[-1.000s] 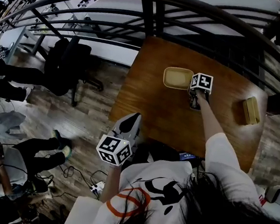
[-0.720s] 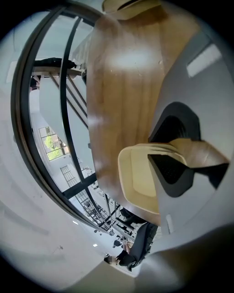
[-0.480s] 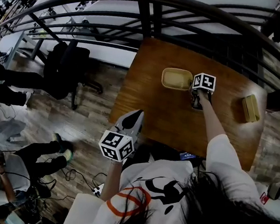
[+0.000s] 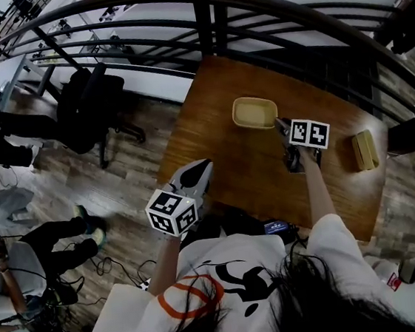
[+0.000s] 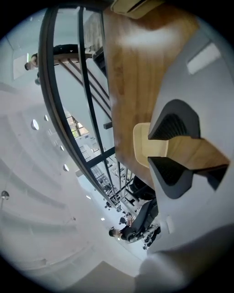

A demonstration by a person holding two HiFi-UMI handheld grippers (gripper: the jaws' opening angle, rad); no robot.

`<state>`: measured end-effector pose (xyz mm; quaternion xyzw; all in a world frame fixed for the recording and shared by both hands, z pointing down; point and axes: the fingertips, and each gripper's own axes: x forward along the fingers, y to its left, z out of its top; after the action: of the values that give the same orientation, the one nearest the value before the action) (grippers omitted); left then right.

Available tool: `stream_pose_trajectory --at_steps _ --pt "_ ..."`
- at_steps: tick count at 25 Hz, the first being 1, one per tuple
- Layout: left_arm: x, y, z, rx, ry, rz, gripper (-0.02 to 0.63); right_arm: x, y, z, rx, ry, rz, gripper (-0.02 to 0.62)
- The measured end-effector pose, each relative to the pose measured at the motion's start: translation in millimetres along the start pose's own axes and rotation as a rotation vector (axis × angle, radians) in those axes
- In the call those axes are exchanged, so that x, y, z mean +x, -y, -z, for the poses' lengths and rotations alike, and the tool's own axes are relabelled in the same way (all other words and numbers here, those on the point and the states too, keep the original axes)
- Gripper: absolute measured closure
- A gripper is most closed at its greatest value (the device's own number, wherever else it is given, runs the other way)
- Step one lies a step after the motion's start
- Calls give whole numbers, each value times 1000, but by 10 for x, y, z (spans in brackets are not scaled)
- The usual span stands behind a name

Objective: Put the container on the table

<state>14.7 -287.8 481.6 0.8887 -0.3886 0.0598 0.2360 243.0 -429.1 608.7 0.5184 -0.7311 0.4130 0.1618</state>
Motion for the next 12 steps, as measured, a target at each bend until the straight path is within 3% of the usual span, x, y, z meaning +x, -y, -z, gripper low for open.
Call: stream_pose_trajectory --at_steps 5,12 --pt "-117 28 18 8 -2 36 606 -463 -421 148 8 70 -62 495" --pt "-419 -55 -14 33 -4 84 606 -919 -1065 646 52 127 -100 515"
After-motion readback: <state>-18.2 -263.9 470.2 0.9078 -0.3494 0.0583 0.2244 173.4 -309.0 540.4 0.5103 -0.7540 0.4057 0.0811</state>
